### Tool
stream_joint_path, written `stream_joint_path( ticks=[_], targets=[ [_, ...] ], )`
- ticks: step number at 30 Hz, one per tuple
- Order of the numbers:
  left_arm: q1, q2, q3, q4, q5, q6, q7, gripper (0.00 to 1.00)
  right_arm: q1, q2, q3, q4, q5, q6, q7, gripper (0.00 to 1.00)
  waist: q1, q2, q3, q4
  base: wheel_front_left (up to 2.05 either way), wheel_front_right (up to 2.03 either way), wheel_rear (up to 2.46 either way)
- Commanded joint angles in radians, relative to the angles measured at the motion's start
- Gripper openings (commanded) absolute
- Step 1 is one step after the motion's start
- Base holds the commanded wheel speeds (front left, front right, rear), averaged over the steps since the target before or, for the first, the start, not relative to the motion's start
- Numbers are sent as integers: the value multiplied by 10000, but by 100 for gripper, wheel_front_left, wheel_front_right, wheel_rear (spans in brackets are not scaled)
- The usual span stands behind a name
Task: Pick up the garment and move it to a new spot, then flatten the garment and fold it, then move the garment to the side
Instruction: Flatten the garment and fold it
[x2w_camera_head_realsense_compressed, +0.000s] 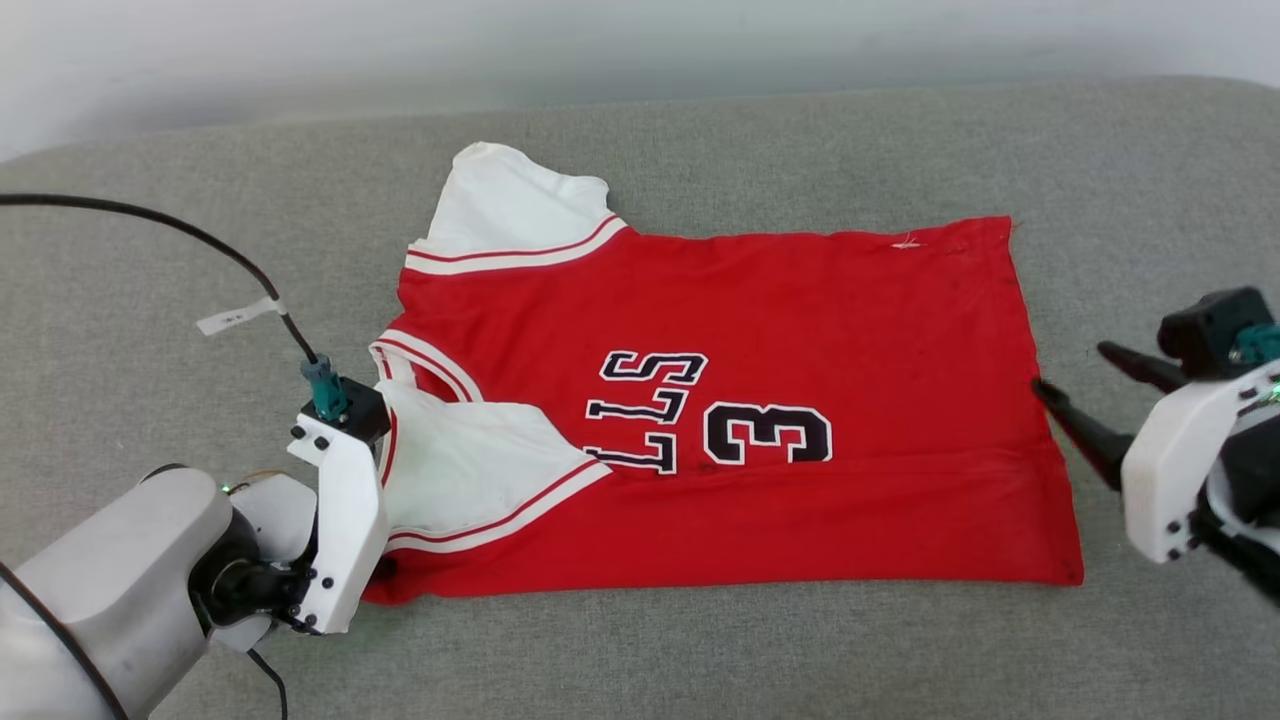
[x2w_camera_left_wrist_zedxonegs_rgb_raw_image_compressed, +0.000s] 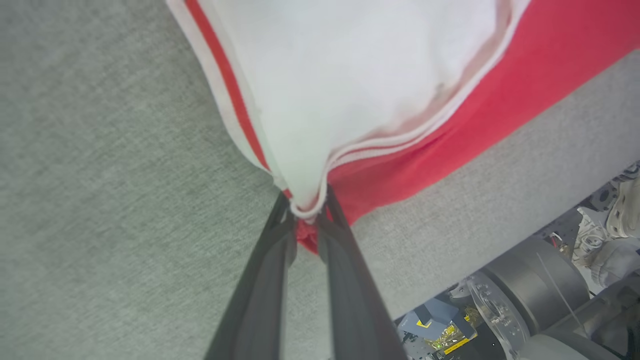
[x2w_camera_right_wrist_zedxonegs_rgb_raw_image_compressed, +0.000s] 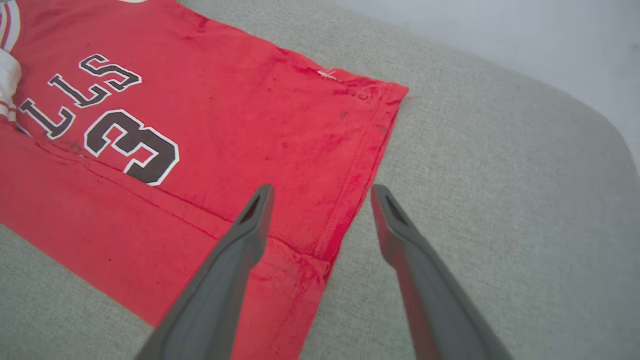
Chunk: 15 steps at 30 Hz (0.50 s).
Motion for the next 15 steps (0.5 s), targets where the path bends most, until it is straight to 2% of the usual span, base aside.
stream_joint_path(
  ticks=[1,7,10,15],
  targets=[
    [113,90,-65,-152,-10,-3,-114,0,-257,-297,109,-147,60,-8,356,100,0,0,-122,52,0,0,0],
    [-30,593,-128,-1168,-27,-5,-478,0,-968,-1523,1063,-859,962,-8,3020,100,0,0,-304,136,0,0,0],
    [-12,763,-136,-1613,-91,-8,-579,0,-1125,-1932,1492,-964,1613,-8,4309,100,0,0,-318,222,0,0,0],
    [2,858,-177,-2087,39,9,-668,0,-911,-1995,1872,-481,2485,-8,5642,100,0,0,-194,443,0,0,0]
  ],
)
